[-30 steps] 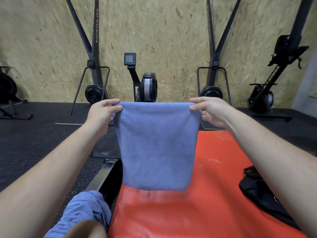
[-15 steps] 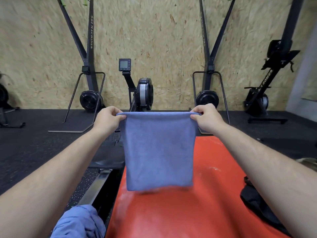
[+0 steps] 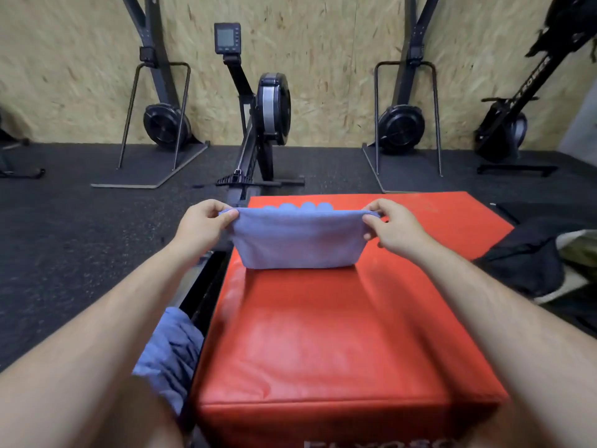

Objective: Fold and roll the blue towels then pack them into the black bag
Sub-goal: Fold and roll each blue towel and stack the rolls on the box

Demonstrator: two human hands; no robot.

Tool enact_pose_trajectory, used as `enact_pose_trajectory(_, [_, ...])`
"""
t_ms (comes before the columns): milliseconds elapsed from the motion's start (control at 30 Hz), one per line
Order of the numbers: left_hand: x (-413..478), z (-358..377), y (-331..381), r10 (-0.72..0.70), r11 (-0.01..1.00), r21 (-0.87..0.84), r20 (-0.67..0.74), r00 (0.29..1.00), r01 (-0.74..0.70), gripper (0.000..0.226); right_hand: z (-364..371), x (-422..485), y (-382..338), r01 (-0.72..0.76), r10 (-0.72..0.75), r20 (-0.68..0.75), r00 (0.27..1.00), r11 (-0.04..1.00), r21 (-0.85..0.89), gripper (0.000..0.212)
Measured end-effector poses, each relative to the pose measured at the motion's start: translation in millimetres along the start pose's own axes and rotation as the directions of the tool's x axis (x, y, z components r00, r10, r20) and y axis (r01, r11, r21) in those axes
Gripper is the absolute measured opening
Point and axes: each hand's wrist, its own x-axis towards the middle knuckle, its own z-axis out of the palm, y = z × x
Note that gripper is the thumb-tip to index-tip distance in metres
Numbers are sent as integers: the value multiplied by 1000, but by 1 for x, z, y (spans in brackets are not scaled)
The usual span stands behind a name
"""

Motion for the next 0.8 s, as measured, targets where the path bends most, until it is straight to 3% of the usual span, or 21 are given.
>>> enact_pose_trajectory(133, [-40,21,-50,-80,997,27,81,994,78,9,29,-36,39,-22,24,54,998,999,-34,5])
enact_pose_trajectory(333, [-66,28,-76,-66,989,141,202,977,38,12,45,-71,80,-79,79,139,987,997,-6,16])
enact_pose_trajectory(600, [-85,29,-98,-157,988,59,328,932,146,17,41,-86,98,-81,90,272,958,996,-43,18])
enact_pose_trajectory(700, [-88,28,-97,-178,983,32,357,917,179,26,38,-90,98,-88,98,318,943,995,-46,23])
enact_pose_trajectory(800, [-91,30,-87,-232,970,15,374,898,244,48,35,-93,91,-159,145,348,926,987,12,44])
